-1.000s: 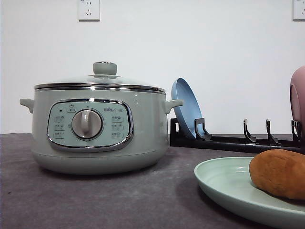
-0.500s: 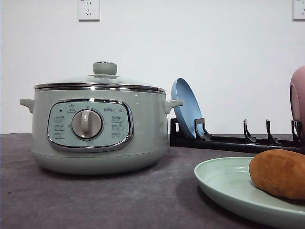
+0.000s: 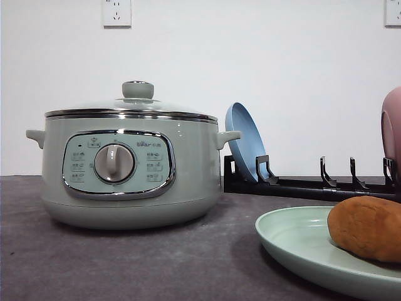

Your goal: Transfer potato from steamer to green plate

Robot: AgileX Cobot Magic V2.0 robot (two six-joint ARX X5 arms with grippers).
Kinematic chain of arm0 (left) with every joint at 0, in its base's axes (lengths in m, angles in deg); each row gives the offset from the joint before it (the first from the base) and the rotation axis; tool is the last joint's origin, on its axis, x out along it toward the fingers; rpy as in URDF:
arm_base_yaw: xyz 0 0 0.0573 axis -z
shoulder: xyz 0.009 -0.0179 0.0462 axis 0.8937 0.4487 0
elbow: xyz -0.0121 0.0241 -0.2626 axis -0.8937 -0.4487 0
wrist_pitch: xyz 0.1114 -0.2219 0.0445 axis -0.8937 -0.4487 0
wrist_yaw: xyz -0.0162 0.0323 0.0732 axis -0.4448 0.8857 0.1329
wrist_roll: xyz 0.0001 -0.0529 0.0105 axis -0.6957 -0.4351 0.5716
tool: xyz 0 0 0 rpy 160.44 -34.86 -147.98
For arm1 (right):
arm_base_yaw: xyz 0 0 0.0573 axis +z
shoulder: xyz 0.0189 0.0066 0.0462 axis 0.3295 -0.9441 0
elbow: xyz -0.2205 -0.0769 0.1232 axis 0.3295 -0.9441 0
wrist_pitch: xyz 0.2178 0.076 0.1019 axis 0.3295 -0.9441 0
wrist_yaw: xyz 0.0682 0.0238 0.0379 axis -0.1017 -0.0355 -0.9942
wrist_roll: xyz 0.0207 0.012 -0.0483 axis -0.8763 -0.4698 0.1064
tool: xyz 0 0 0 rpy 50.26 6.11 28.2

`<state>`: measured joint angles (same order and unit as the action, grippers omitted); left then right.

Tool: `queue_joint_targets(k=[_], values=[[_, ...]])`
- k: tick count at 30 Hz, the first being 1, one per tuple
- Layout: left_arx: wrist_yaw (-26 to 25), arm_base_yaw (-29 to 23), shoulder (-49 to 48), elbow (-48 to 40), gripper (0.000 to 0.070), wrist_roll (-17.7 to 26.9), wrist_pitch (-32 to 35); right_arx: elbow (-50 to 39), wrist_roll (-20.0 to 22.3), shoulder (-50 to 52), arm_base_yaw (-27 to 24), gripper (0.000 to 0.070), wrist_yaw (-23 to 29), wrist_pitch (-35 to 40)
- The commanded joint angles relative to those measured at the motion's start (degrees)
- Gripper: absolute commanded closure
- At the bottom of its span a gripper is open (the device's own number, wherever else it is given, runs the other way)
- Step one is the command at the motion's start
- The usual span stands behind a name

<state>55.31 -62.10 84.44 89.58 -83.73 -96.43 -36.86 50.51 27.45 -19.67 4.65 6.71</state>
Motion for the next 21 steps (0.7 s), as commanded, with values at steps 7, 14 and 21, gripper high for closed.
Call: queue_joint_targets(k=[7, 14, 21], values=[[0.1, -0.1, -0.1, -1.2, 0.0678, -0.2, -0.4, -0.3, -0.8, 0.2, -0.1, 0.0687, 0.2, 0.7], [0.1, -0.1, -0.1, -1.2, 0.0678, -0.2, -0.4, -0.3, -0.8, 0.2, -0.1, 0.0687, 0.2, 0.7], [0.1, -0.1, -0.1, -1.2, 0.0678, -0.2, -0.4, -0.3, -0.8, 0.2, -0.1, 0.0687, 0.2, 0.7]])
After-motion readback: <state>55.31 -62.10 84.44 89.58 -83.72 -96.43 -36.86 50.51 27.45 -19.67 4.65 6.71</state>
